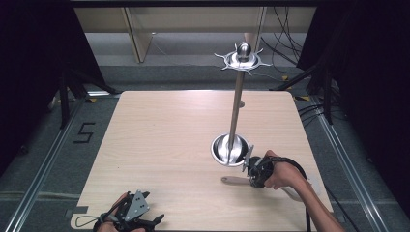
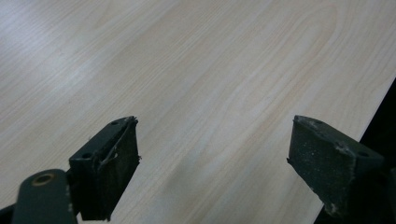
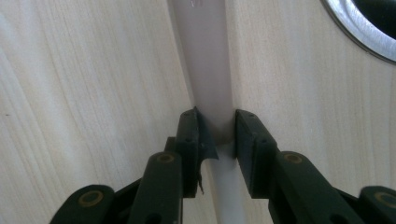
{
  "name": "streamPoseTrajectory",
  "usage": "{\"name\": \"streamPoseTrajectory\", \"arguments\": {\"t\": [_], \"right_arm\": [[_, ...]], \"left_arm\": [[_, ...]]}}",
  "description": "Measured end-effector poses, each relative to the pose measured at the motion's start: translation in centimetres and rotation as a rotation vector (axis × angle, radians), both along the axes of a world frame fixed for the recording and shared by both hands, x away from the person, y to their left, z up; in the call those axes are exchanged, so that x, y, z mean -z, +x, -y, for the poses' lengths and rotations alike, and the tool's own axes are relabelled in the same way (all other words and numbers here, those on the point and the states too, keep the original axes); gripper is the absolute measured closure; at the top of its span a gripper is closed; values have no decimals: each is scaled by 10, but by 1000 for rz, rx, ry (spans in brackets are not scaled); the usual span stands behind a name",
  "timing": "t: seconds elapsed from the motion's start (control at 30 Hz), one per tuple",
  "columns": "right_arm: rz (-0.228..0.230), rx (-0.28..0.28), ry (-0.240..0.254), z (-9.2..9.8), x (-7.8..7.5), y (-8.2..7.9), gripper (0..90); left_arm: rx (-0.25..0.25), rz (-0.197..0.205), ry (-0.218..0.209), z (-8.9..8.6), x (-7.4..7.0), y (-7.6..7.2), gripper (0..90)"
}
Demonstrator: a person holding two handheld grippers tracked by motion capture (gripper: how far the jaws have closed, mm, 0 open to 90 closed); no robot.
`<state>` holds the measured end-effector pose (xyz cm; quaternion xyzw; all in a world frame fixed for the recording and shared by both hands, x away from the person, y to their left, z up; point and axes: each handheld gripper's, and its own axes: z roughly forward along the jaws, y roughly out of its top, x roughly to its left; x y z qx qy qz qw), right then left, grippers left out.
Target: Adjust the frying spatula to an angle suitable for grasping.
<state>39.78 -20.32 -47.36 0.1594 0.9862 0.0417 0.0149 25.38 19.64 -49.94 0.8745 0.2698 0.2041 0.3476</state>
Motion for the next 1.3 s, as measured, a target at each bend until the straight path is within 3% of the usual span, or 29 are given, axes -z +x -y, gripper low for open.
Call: {"name": "streamPoseTrajectory", "arguments": {"t": [0.03, 0.07, 0.17, 0.23, 0.27, 0.3, 0.37, 0.4, 0.5, 0.67, 0.8, 0.83, 0.9, 0.93, 0.97, 1.03, 1.1, 1.17, 1.3], "right_arm": [[5, 22, -20, -1, -1, -3, 729], [17, -30, -15, -1, -1, -1, 731], [34, -62, -40, -3, -1, -3, 736], [19, -72, -43, -4, -1, -2, 739], [17, -47, -58, -6, -2, -4, 741], [19, -100, -52, -5, 0, -1, 744], [21, -95, -74, -8, -1, -3, 749], [17, -129, -89, -11, -2, -2, 751], [19, -118, -111, -13, -2, -4, 752], [59, -119, -76, -8, -2, -2, 756], [84, -91, 4, 1, -12, -1, 755], [102, -44, 49, 4, -17, -2, 755], [116, -17, 123, 13, -25, 0, 756], [129, 31, 130, 16, -29, -1, 756], [150, 15, 187, 20, -30, 1, 756], [170, 55, 260, 29, -36, -1, 756], [215, 72, 288, 36, -40, -1, 756], [221, 122, 328, 43, -43, -3, 755], [258, 165, 397, 51, -49, -8, 755]], "left_arm": [[-2, 1, -4, 0, 0, 0, 153], [4, 0, 8, 0, 0, 0, 153], [4, 1, 7, 0, 0, 0, 153], [4, 1, 6, 0, 0, 0, 153], [2, 1, 5, 0, 0, 0, 153], [3, 1, 5, 0, 0, 0, 153], [3, 2, 4, 0, 0, 0, 153], [4, 2, 5, 0, 0, 0, 153], [4, 1, 3, 0, 0, 0, 153], [4, -1, 4, -1, 0, 1, 153], [4, 0, 8, -1, -1, 1, 153], [3, -1, 2, -1, -1, 1, 153], [4, -1, 3, -1, 0, 1, 153], [4, -1, 3, -1, -1, 1, 153], [1, -2, 3, -1, 0, 1, 153], [1, 1, 5, -1, 0, 1, 153], [0, -1, 0, -1, 0, 1, 153], [-1, -3, 1, -1, 0, 1, 153], [0, 2, 6, -2, 0, 2, 153]]}}
